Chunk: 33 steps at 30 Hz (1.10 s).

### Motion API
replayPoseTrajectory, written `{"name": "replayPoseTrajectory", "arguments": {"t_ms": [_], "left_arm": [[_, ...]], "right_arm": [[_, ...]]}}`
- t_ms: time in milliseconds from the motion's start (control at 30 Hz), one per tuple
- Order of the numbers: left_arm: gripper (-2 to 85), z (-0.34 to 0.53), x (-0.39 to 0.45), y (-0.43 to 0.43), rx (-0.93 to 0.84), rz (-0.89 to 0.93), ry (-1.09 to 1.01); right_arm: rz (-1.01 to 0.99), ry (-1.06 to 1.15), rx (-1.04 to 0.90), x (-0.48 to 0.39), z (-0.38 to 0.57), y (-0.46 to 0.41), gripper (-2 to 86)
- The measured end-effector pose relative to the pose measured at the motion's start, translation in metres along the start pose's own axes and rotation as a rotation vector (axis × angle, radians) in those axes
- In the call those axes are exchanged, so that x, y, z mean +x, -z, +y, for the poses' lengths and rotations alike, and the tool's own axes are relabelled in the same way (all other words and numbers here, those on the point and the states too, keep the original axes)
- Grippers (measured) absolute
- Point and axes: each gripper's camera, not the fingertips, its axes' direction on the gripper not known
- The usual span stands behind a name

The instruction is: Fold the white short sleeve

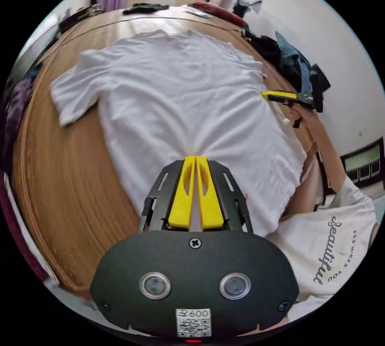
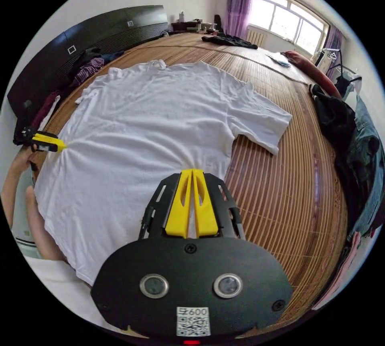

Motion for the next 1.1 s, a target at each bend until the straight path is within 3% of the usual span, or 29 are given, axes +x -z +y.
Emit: {"name": "replayPoseTrajectory", "arguments": {"t_ms": [67,200,233,300,400,467,567,633,733,867,967,1100], "left_arm": [[0.2,0.05,-0.066,0.022,-0.01,-0.044,0.151],[0.2,0.086,-0.108,0.053,-0.017,-0.089,0.292],[0.2,0.086,-0.101,0.067,0.06,-0.069,0.28],[0.2,0.073,-0.082,0.078,0.191,-0.004,0.229],[0.2,0.004,-0.047,0.06,0.246,0.052,0.14],[0.3,-0.07,-0.024,0.014,0.161,0.07,0.05],[0.4,-0.125,-0.04,-0.049,-0.05,-0.02,-0.001],[0.5,-0.125,-0.076,-0.051,-0.035,0.036,-0.019],[0.5,-0.091,-0.179,-0.023,0.038,0.156,0.178],[0.4,0.007,-0.304,0.037,0.14,0.092,0.411],[0.3,0.088,-0.325,0.083,0.267,0.027,0.443],[0.3,0.154,-0.267,0.082,0.253,0.133,0.258]], "right_arm": [[0.03,-0.01,0.017,-0.003,0.018,0.015,-0.9],[0.134,0.081,0.064,-0.017,0.055,0.046,-0.9],[0.193,0.057,0.088,-0.021,0.072,0.062,-0.9],[0.123,0.064,0.16,-0.032,0.103,0.094,-0.9],[-0.087,0.086,0.138,-0.057,0.145,0.132,-0.9],[-0.197,0.144,0.06,-0.084,0.178,0.154,-0.9],[-0.213,0.222,0.055,-0.114,0.238,0.19,-0.8],[-0.18,0.199,0.096,-0.116,0.276,0.211,-0.8],[-0.172,0.122,0.132,-0.106,0.325,0.237,-0.8],[-0.254,-0.024,0.162,-0.088,0.368,0.263,-0.8],[-0.258,0.006,0.146,-0.092,0.389,0.283,-0.9],[-0.169,0.076,0.097,-0.088,0.387,0.317,-0.9]]}}
